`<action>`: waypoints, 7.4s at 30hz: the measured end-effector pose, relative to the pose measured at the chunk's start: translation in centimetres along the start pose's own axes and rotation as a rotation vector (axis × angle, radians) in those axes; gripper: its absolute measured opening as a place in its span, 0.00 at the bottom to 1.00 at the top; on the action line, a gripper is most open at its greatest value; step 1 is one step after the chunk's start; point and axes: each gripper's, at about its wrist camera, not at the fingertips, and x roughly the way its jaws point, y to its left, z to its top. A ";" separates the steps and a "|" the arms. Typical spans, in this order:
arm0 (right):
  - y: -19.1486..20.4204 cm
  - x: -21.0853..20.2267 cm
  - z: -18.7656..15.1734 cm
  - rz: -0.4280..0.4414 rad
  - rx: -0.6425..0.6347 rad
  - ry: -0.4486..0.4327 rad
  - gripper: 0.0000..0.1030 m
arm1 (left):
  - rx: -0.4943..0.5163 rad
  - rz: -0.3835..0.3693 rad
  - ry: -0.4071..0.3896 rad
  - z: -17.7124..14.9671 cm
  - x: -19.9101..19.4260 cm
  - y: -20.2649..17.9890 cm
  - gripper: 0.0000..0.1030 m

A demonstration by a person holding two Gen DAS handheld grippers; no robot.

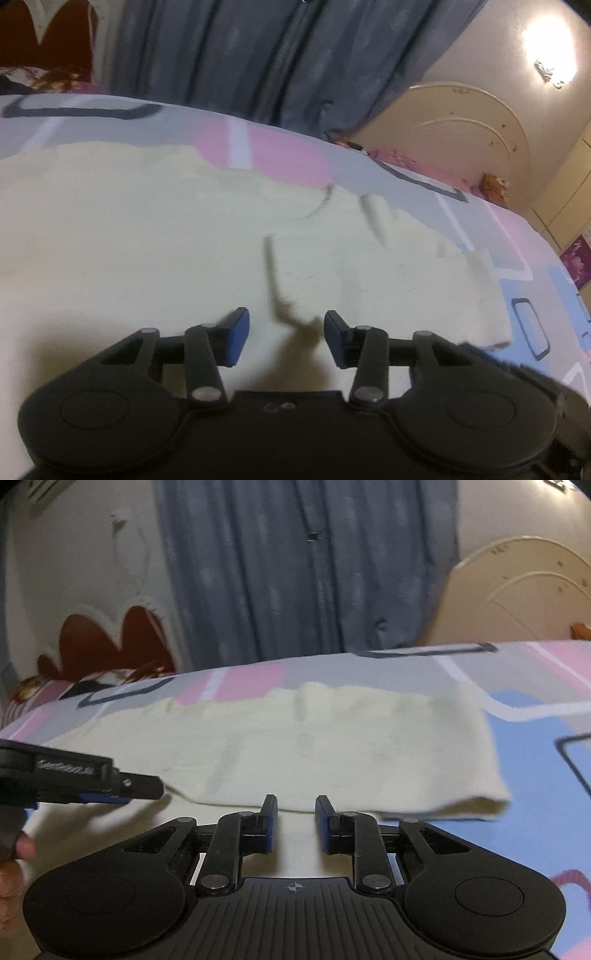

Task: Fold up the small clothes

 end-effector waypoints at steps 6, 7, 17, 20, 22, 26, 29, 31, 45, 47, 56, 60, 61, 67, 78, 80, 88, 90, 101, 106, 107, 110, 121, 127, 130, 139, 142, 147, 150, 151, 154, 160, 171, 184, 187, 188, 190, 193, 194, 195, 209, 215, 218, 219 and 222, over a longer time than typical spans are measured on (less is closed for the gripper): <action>-1.5 -0.8 0.2 -0.020 0.041 0.027 0.23 | 0.045 -0.008 0.002 0.9 1.9 -1.6 0.03; -1.5 -0.6 0.1 -0.021 0.041 0.035 0.23 | 0.056 -0.002 -0.024 1.1 1.5 -1.6 0.03; -1.6 0.2 -0.3 -0.018 0.035 0.058 0.23 | 0.030 0.190 -0.159 0.7 -6.0 7.3 0.03; -1.7 0.4 -0.3 -0.018 0.031 0.055 0.23 | -0.035 0.217 -0.130 -0.1 -6.1 9.7 0.03; -1.7 0.5 -0.4 -0.019 0.032 0.054 0.23 | -0.039 0.216 -0.128 -0.5 -6.2 10.2 0.03; -1.6 0.3 -0.4 -0.019 0.037 0.053 0.23 | -0.028 0.223 -0.136 -0.4 -6.3 9.8 0.03; -1.9 -0.3 -0.2 0.003 0.051 0.030 0.23 | -0.030 0.219 -0.144 -0.3 -6.3 10.0 0.03; -2.0 -0.6 0.0 0.005 0.050 0.007 0.23 | -0.032 0.218 -0.147 -0.3 -6.3 10.1 0.03; -2.2 1.1 0.5 -0.021 0.016 0.030 0.23 | -0.017 0.245 -0.134 -0.6 -5.4 10.9 0.04; -2.3 1.0 0.7 -0.015 0.019 0.033 0.23 | 0.008 0.244 -0.122 -0.5 -5.4 10.9 0.08; -0.8 1.9 3.3 0.037 -0.008 -0.006 0.23 | 0.077 0.305 -0.221 0.9 -6.8 7.6 0.38; 2.5 5.1 4.6 0.097 -0.101 0.001 0.23 | 0.205 0.302 -0.180 1.1 -3.4 4.7 0.60; 2.9 5.7 4.7 0.106 -0.122 0.010 0.23 | 0.206 0.314 -0.166 1.2 -2.9 5.0 0.58; -2.2 8.4 6.3 -0.029 -0.071 0.018 0.23 | 0.181 0.320 -0.149 0.7 -2.6 8.9 0.58; -3.7 9.8 8.3 -0.004 -0.087 -0.019 0.22 | 0.206 0.329 -0.203 1.9 -2.2 6.2 0.64; -3.0 10.9 8.2 -0.022 -0.140 0.010 0.17 | 0.216 0.346 -0.158 1.8 -1.0 6.6 0.68; -4.1 9.7 8.2 -0.041 -0.078 0.010 0.04 | 0.220 0.337 -0.189 1.6 -3.0 6.4 0.69; -4.1 7.3 7.3 -0.006 -0.050 -0.004 0.04 | 0.214 0.326 -0.185 0.5 -4.0 6.3 0.72; -1.8 4.1 4.1 0.001 -0.047 0.033 0.04 | 0.126 0.310 -0.185 -2.6 -5.5 6.6 0.75; -0.3 4.0 1.9 0.014 -0.081 0.100 0.04 | 0.149 0.326 -0.145 -3.8 -4.8 6.6 0.79; 0.3 3.5 1.7 0.003 -0.099 0.075 0.04 | 0.133 0.320 -0.148 -3.6 -5.2 6.7 0.77; 1.1 2.1 2.4 0.051 -0.057 0.027 0.04 | 0.123 0.309 -0.160 -3.6 -5.5 7.2 0.78; 3.5 3.3 1.6 0.027 -0.052 0.086 0.04 | 0.019 0.266 -0.202 -2.4 -7.8 11.2 0.55; 2.7 3.1 1.8 -0.024 0.020 0.055 0.04 | 0.026 0.204 -0.152 1.1 -5.0 13.4 0.50; 1.5 3.5 2.2 -0.091 0.050 0.005 0.04 | 0.039 0.176 -0.153 1.8 -4.5 13.8 0.42; -1.1 4.7 3.3 -0.162 0.077 -0.005 0.04 | 0.091 0.162 -0.241 2.1 -4.6 12.5 0.06; -1.2 3.9 3.2 -0.170 0.076 -0.014 0.04 | 0.086 0.156 -0.269 2.9 -4.8 12.4 0.06; -1.3 4.3 2.4 -0.173 0.061 0.017 0.04 | 0.085 0.198 -0.206 2.3 -2.8 13.4 0.06; -1.2 4.3 2.6 -0.172 0.048 0.025 0.04 | 0.117 0.205 -0.231 2.2 -3.5 13.0 0.06; -1.3 4.0 2.8 -0.169 0.053 0.021 0.04 | 0.128 0.198 -0.264 2.3 -4.1 12.7 0.06; -1.4 3.5 2.9 -0.157 0.054 -0.003 0.04 | 0.152 0.229 -0.193 2.4 -2.9 12.6 0.06; -0.9 2.8 2.9 -0.153 0.055 -0.002 0.04 | 0.157 0.257 -0.344 0.8 -6.9 11.6 0.62; 2.9 1.8 1.8 -0.105 0.027 0.009 0.04 | 0.137 0.151 -0.258 -1.1 -7.6 10.9 0.74; 6.7 2.7 1.2 -0.046 0.090 0.049 0.04 | -0.625 0.419 -0.432 -6.5 -21.9 33.4 0.56; 8.0 3.5 1.9 -0.036 0.088 0.055 0.04 | -0.724 0.368 -0.452 -6.8 -22.7 36.3 0.49; 8.4 3.6 2.2 -0.034 0.085 0.055 0.04 | -0.758 0.347 -0.461 -6.6 -22.5 37.1 0.45; 8.9 3.5 2.7 -0.026 0.081 0.051 0.04 | -0.819 0.304 -0.486 -6.7 -23.0 38.9 0.42; 9.5 3.4 3.4 -0.023 0.063 0.044 0.04 | -0.867 0.276 -0.517 -6.9 -23.0 40.8 0.37; 9.5 3.4 3.5 -0.023 0.061 0.044 0.04 | -0.871 0.274 -0.520 -6.9 -22.9 41.4 0.35; 9.5 3.3 3.7 -0.026 0.060 0.043 0.04 | -0.871 0.279 -0.517 -6.8 -22.9 41.7 0.32; 7.1 2.6 3.4 -0.050 0.149 0.024 0.04 | -0.195 0.052 -0.431 2.9 -17.3 19.1 0.02; 4.9 0.5 3.5 -0.048 0.165 0.000 0.04 | 0.098 0.008 -0.251 3.0 -7.9 4.9 0.02; 3.2 -0.5 3.2 -0.053 0.195 -0.005 0.04 | 0.194 0.029 -0.173 2.1 -3.8 0.9 0.02; 2.5 -0.9 3.1 -0.050 0.213 -0.006 0.04 | 0.216 0.037 -0.153 1.5 -2.9 0.2 0.02; 0.9 -1.5 2.8 -0.014 0.250 -0.009 0.04 | 0.292 0.023 -0.072 0.8 -0.1 -1.0 0.10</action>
